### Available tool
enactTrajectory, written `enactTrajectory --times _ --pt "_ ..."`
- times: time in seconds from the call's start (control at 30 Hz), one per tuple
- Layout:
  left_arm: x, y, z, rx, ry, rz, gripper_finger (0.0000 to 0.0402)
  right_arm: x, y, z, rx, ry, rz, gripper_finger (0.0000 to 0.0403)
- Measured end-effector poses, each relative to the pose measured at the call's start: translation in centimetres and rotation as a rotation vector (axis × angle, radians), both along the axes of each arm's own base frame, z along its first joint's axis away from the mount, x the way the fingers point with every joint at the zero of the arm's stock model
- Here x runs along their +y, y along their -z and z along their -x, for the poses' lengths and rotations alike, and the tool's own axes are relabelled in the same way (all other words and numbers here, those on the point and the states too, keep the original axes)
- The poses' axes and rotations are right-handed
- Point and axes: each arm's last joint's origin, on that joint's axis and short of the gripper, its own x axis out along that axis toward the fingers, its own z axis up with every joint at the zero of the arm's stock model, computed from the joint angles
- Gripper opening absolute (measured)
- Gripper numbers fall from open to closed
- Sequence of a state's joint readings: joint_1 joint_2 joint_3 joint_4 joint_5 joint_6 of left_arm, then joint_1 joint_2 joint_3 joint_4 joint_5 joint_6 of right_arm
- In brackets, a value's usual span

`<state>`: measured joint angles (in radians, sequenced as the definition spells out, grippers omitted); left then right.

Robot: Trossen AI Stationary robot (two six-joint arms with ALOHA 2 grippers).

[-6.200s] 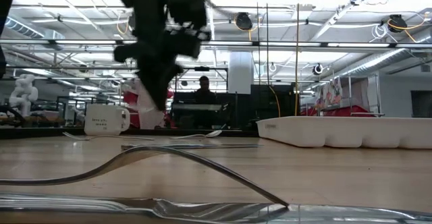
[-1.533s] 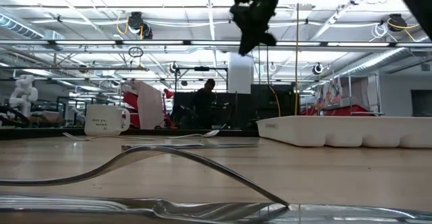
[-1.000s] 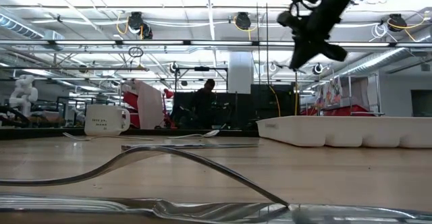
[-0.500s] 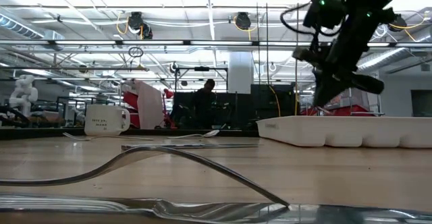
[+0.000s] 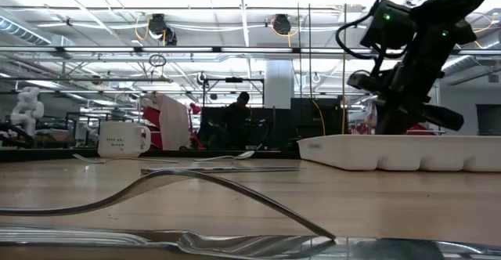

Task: Sort silverware
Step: Put the silver fork into the silverware tray

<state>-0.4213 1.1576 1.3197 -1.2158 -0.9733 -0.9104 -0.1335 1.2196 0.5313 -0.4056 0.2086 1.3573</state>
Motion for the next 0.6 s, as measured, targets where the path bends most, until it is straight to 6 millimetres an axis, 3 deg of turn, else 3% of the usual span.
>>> enactTrajectory --times 0.33,0.6 --pt "0.0 0.0 0.0 0.0 0.0 0.0 0.0 0.0 1.0 -0.4 0.047 -0.016 0.002 0.0022" --pt "0.0 0.0 0.0 0.005 0.006 0.009 0.0005 -0.1 0.7 -1.2 -0.027 -0.056 0.029 0.012"
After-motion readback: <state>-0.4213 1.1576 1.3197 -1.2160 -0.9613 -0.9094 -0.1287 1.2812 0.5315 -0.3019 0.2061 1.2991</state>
